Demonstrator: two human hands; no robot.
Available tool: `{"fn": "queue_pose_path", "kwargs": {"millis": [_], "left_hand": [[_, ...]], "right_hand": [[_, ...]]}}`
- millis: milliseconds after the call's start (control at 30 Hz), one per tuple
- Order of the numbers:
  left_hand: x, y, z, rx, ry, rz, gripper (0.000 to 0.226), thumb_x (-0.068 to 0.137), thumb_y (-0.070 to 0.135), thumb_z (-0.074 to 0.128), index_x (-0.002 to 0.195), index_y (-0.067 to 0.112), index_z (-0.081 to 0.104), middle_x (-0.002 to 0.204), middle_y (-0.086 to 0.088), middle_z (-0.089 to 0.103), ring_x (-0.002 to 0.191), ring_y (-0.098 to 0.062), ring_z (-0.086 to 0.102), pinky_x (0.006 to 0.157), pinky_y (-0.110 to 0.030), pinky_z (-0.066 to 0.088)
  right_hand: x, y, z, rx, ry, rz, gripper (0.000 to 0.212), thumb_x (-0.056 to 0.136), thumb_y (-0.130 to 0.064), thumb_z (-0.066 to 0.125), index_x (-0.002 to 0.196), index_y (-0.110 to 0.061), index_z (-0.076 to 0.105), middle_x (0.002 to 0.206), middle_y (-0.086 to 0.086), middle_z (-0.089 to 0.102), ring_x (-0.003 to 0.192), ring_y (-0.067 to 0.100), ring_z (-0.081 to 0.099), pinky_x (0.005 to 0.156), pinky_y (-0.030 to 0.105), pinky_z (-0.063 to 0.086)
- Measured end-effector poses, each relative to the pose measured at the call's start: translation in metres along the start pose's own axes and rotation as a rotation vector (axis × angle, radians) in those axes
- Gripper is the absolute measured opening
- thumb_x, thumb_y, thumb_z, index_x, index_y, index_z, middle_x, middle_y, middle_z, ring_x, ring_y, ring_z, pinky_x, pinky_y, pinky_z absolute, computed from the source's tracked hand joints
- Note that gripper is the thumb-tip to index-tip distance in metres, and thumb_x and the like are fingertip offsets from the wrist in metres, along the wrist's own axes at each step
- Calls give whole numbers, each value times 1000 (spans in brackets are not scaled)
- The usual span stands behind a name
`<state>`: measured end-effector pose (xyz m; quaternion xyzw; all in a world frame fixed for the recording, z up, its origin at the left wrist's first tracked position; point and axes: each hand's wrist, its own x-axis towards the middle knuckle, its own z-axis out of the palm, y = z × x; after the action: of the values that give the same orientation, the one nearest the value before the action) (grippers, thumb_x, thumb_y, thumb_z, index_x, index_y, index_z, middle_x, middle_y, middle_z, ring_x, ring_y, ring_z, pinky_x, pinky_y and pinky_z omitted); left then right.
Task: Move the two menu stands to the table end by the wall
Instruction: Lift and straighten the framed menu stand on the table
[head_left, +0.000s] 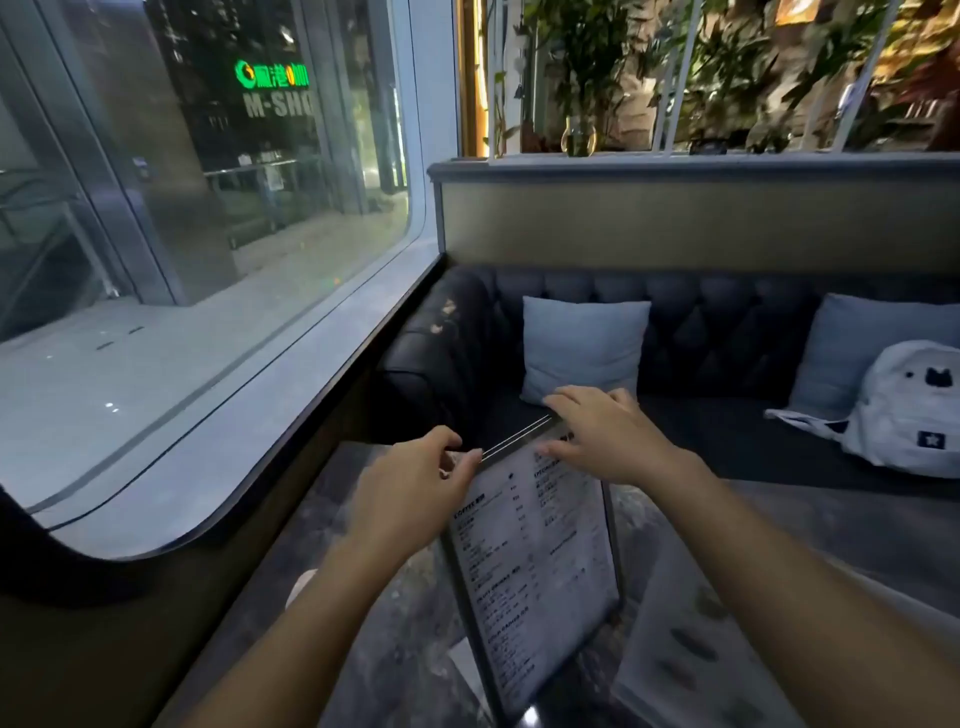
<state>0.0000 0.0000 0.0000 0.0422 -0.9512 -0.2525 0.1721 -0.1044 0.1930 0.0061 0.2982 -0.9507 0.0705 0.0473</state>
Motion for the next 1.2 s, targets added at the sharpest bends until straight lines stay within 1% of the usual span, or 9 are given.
{"fn": "queue_pose_path", "kwargs": {"millis": [100, 300, 433, 600, 667, 800, 933, 1033, 1200], "left_hand": [[-1, -4, 5, -22, -26, 21, 28, 87, 49, 48, 97, 26, 62, 88, 3, 71, 80, -18, 65, 68, -37, 53], [-10, -9, 8, -96, -51, 34, 19, 89, 40, 50, 93, 27, 63, 88, 5, 69, 80, -14, 63, 70, -38, 53], [-17, -20, 3, -218, -87, 6, 15, 87, 33, 56, 84, 20, 63, 76, 2, 67, 73, -16, 61, 67, -41, 51], [-27, -29, 4, -329, -94, -44, 11, 86, 28, 58, 80, 20, 61, 70, 0, 65, 67, -17, 62, 67, -45, 52], [-26, -31, 6, -295, -79, -41, 12, 87, 28, 56, 80, 18, 60, 69, 1, 64, 67, -17, 60, 66, -45, 51], [-13, -32, 10, -212, -47, -42, 13, 90, 28, 52, 83, 18, 57, 78, -5, 66, 74, -26, 60, 66, -46, 50], [10, -36, 12, -115, -20, -47, 13, 89, 30, 52, 93, 20, 60, 90, -7, 68, 84, -31, 61, 73, -46, 50], [30, -42, 13, -74, -47, -25, 16, 89, 31, 52, 97, 20, 60, 92, -6, 69, 86, -31, 62, 76, -47, 50], [55, -51, 14, -48, -110, 71, 13, 89, 30, 53, 94, 20, 60, 89, -4, 69, 81, -26, 62, 74, -46, 50]], "right_hand": [[3, -1, 2, -32, -39, -13, 53, 86, -49, 47, 128, -18, 42, 135, 2, 47, 126, 19, 38, 100, 40, 26], [8, -5, -1, -74, 2, 4, 46, 85, -54, 43, 112, -18, 54, 113, 0, 60, 108, 19, 50, 93, 39, 32], [8, -5, -2, -31, -2, 17, 49, 83, -55, 48, 113, -17, 55, 113, 3, 60, 108, 22, 51, 89, 40, 38], [11, -5, -4, -7, 0, 16, 49, 80, -55, 52, 112, -17, 57, 110, 4, 61, 102, 23, 54, 82, 37, 41], [12, -5, -5, 16, -24, 27, 49, 80, -54, 53, 114, -18, 55, 112, 3, 59, 104, 23, 52, 82, 38, 44], [11, 1, -7, 20, -91, 56, 50, 82, -55, 51, 113, -17, 52, 109, 3, 55, 104, 21, 47, 82, 43, 47], [4, 11, -11, 66, -100, 83, 43, 85, -55, 45, 103, -17, 55, 97, 0, 56, 94, 18, 49, 77, 40, 47], [0, 17, -14, 88, -92, 102, 32, 89, -46, 43, 97, -19, 59, 94, 1, 61, 86, 19, 55, 70, 38, 47], [-2, 22, -16, 31, -81, 122, 23, 90, -39, 44, 94, -25, 61, 98, 0, 66, 84, 19, 56, 62, 33, 40]]}}
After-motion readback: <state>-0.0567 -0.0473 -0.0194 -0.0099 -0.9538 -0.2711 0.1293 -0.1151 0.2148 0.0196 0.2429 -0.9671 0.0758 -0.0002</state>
